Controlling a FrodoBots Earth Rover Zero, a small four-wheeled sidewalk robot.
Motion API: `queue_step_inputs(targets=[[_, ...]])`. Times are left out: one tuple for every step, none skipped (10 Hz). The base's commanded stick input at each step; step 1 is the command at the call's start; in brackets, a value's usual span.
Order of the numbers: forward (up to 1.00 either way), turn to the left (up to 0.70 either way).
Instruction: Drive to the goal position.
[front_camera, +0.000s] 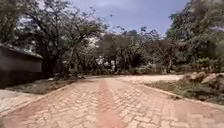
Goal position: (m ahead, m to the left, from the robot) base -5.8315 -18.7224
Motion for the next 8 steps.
queue_step_inputs(targets=[[0.7,0.0],[0.7,0.0],[0.7,0.0],[0.7,0.0],[0.7,0.0],[0.7,0.0],[0.7,0.0],[0.7,0.0]])
